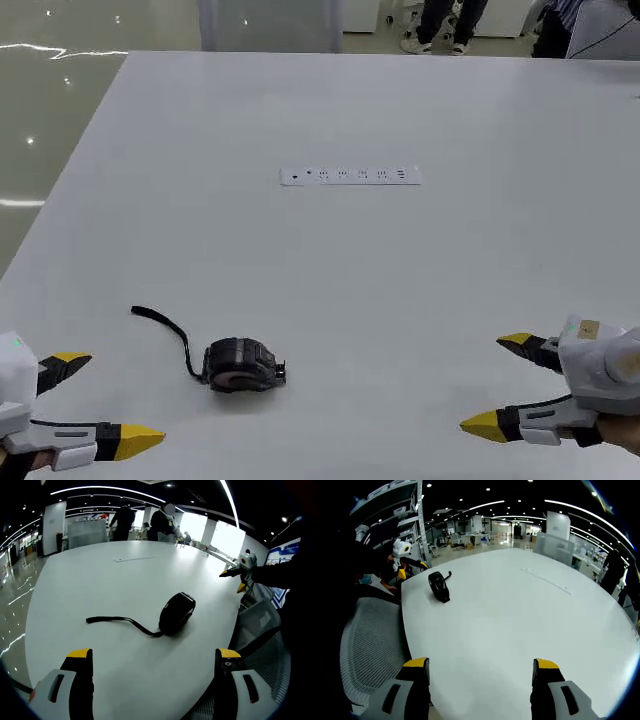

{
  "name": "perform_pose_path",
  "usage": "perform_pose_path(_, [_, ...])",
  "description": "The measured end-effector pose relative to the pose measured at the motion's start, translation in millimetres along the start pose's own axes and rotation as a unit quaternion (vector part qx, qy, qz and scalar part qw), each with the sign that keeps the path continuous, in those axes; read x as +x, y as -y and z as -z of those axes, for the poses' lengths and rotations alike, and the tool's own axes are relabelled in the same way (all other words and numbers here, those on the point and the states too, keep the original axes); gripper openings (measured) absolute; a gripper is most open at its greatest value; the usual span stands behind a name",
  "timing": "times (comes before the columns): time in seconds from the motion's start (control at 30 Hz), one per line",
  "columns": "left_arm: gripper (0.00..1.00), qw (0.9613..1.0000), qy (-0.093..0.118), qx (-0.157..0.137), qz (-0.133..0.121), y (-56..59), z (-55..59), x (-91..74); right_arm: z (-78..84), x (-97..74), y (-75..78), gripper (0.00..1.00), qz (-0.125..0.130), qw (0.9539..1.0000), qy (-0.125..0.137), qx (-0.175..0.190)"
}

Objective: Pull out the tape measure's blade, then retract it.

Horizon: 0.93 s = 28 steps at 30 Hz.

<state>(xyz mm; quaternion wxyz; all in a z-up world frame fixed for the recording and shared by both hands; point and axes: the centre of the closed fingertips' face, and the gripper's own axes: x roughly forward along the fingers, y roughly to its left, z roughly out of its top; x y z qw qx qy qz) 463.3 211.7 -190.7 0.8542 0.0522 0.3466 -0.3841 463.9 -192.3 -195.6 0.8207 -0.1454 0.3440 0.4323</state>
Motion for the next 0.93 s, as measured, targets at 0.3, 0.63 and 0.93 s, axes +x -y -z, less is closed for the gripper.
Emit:
perform_pose_path(0.3, [0.99, 1.0000, -0.007, -0.005, -0.005, -6.3, 3.9, -8.3, 5.1, -15.0, 4.6, 0.99, 0.003, 0.9999, 0.008, 0.013])
perform_pose_path(0.63, [0.99, 0.9999, -0.010, 0.000, -0.013, -9.2, 7.8, -13.1, 7.5, -21.4, 4.6, 0.99, 0.010, 0.9999, 0.001, 0.005])
perform_pose_path(0.93, [0.99, 0.9999, -0.009, -0.004, -0.010, -9.0, 7.3, -14.6, 7.1, -19.4, -1.9, 0.99, 0.004, 1.0000, 0.001, 0.004])
